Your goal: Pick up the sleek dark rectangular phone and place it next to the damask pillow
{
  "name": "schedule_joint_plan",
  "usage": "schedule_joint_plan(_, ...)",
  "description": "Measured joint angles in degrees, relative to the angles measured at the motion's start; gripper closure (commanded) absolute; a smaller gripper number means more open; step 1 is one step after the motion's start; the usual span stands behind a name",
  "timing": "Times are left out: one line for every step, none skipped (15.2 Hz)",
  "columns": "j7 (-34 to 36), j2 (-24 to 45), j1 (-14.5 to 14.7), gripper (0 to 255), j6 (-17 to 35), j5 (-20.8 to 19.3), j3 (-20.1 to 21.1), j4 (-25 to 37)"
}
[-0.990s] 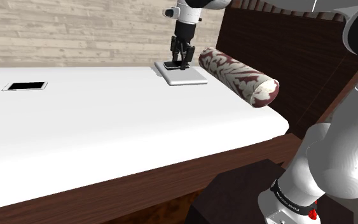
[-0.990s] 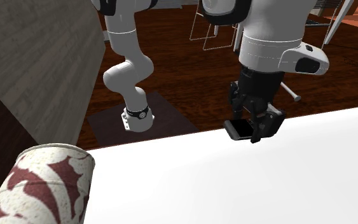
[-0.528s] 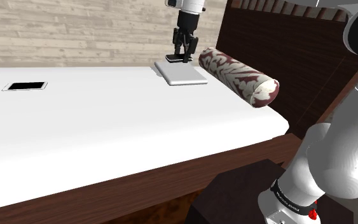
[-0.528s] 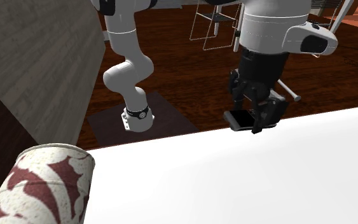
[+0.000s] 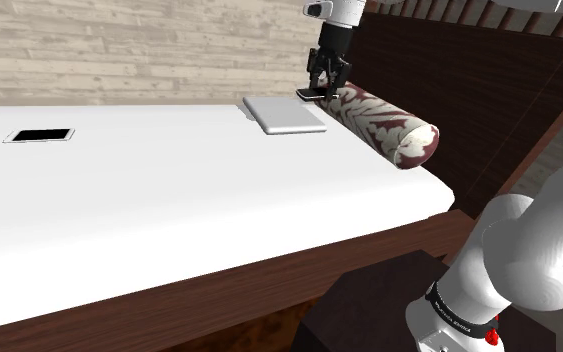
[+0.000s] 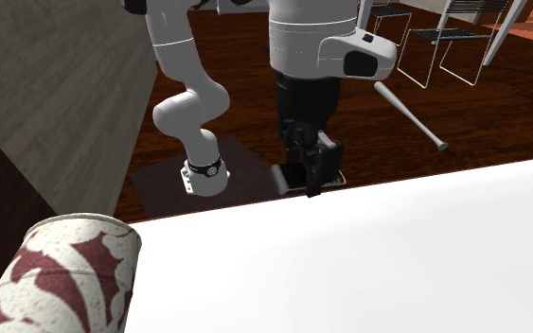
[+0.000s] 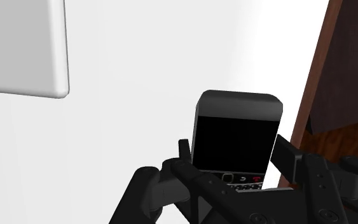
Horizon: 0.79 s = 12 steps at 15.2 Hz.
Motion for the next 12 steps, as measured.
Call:
schedule_joint_plan(-0.95, -1.36, -0.5, 255, 0.11, -0.36, -0.58, -1.45)
schedule_joint_plan(-2.01, -2.71, -1.02, 255, -0.02, -0.73, -1.2, -2.64)
schedule_joint_plan(-2.82, -4.09, -1.44, 255, 0.04, -1.09, -1.68, -4.01)
schedule_joint_plan(-3.67, -5.79, -1.93, 255, -0.3, -1.58, -2.19, -5.31)
schedule_joint_plan(-4.74, -6.8, -2.45, 255, -0.19, -1.97, -2.88, -6.34)
schedule_joint_plan(-5.7, -7.91, -2.93, 255, -0.36, -2.39, -3.49, -7.23)
schedule_joint_plan(-6.59, -8.96, -3.39, 255, -0.54, -2.79, -4.06, -8.05)
schedule_joint_plan(-7.75, -9.97, -3.94, 255, -0.69, -3.25, -4.82, -8.81)
schedule_joint_plan(-8.77, -10.5, -4.38, 255, -0.87, -3.59, -5.51, -9.08)
schedule_joint_plan(-9.76, -11.93, -4.95, 255, -0.9, -4.15, -6.14, -10.41)
schedule_joint_plan(-10.63, -12.52, -5.34, 255, -1.28, -4.49, -6.73, -10.54)
schedule_joint_plan(-11.81, -13.32, -5.88, 255, -1.45, -4.97, -7.54, -11.06)
